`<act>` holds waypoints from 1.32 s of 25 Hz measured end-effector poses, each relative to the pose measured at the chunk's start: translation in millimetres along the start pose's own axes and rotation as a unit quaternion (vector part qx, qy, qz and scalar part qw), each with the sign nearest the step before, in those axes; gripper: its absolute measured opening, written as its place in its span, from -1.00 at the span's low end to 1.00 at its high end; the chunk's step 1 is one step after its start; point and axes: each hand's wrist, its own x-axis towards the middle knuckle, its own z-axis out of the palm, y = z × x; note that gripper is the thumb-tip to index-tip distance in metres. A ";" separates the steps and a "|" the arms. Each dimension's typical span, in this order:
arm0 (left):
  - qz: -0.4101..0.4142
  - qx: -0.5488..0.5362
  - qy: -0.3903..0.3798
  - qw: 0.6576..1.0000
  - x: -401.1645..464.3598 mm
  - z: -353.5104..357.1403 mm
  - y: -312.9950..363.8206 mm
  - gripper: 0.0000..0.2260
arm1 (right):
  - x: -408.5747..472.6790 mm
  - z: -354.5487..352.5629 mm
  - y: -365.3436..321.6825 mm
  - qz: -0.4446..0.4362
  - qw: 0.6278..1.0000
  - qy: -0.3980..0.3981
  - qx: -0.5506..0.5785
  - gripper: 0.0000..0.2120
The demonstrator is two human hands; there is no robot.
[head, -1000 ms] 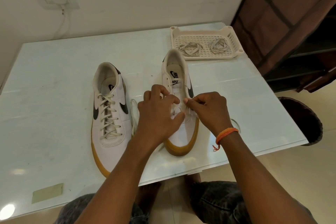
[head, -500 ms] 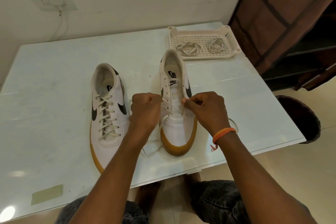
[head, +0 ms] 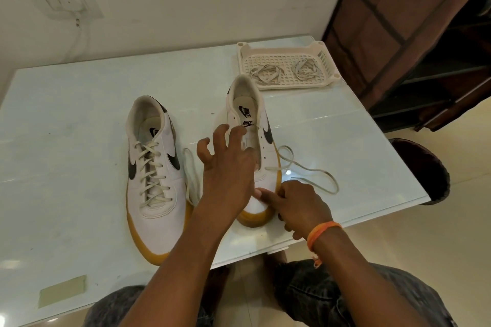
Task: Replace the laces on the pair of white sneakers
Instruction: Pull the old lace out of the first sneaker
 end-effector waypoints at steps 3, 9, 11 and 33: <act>0.018 0.013 0.013 1.000 2.4 0.6 0.7 -0.78 | -0.5 -2.2 1.4 0.001 1.000 -0.021 -0.001 -0.39; -0.170 -0.076 0.237 0.954 8.7 -8.4 -37.0 -0.82 | 1.5 -7.3 0.4 0.001 0.998 -0.052 0.022 -0.39; -0.170 -0.086 0.226 0.955 8.7 -6.7 -33.5 -0.82 | 2.3 -7.5 0.2 -0.002 0.998 -0.054 0.023 -0.39; -0.035 -0.086 0.143 0.985 8.7 -2.8 -19.4 -0.71 | 5.6 -8.6 -1.6 -0.010 0.999 -0.040 0.019 -0.43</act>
